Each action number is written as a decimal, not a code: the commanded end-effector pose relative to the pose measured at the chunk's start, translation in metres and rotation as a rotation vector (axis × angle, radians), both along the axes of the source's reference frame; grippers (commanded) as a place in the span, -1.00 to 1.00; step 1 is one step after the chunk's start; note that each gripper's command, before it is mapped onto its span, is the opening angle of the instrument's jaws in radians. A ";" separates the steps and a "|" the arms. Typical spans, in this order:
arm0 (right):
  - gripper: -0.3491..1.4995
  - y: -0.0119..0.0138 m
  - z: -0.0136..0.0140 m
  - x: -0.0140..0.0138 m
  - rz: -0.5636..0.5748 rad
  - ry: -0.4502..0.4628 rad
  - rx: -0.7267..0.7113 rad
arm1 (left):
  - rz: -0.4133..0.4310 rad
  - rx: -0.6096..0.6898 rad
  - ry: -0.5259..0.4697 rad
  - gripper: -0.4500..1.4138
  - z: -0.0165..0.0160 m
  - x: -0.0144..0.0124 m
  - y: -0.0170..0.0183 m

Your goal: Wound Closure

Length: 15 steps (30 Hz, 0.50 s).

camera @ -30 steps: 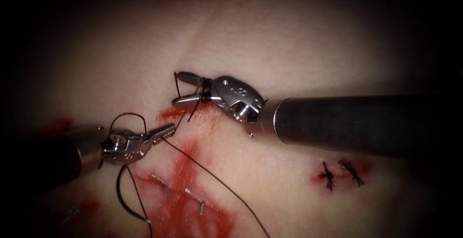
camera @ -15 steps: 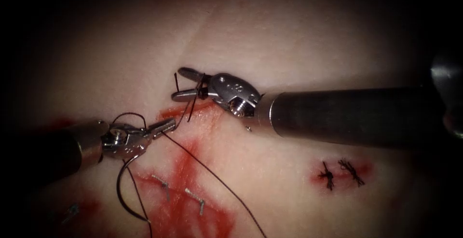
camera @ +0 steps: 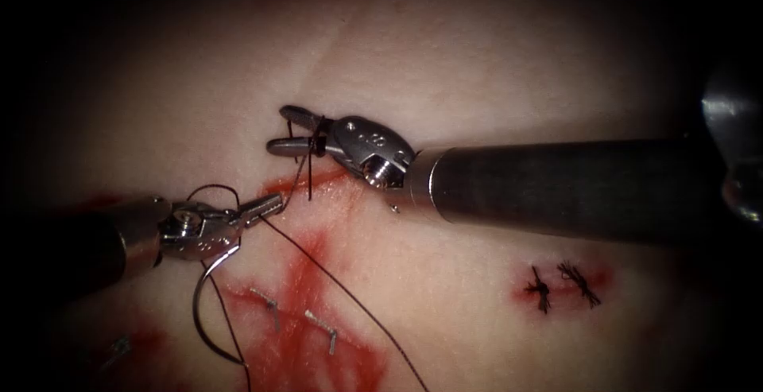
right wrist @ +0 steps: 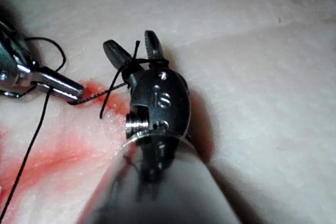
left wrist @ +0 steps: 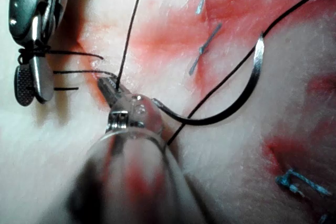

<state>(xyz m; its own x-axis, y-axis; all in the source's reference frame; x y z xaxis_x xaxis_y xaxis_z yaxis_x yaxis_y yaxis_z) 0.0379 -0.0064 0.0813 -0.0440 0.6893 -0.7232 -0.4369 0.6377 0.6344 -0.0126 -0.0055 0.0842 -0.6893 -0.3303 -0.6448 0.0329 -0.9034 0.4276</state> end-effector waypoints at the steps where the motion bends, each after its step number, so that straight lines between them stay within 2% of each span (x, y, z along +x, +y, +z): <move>1: -1.00 -0.0007 0.0007 0.0009 -0.009 -0.003 0.003 | 0.001 0.000 -0.001 -1.00 0.0007 -0.0005 0.0001; 6: -1.00 -0.0009 0.0000 0.0000 0.052 -0.104 -0.017 | 0.002 0.003 -0.002 -1.00 0.0005 -0.0004 0.0001; 8: -1.00 -0.0010 -0.0002 -0.0003 0.049 -0.114 -0.023 | 0.002 0.004 -0.002 -1.00 0.0004 -0.0003 0.0002; 12: -1.00 -0.0038 -0.0019 -0.0017 0.039 -0.156 -0.095 | -0.022 0.015 0.004 -1.00 -0.0012 0.0009 0.0021; 15: -1.00 -0.0047 -0.0023 -0.0022 0.039 -0.161 -0.111 | -0.054 0.020 -0.006 -1.00 -0.0025 0.0017 0.0038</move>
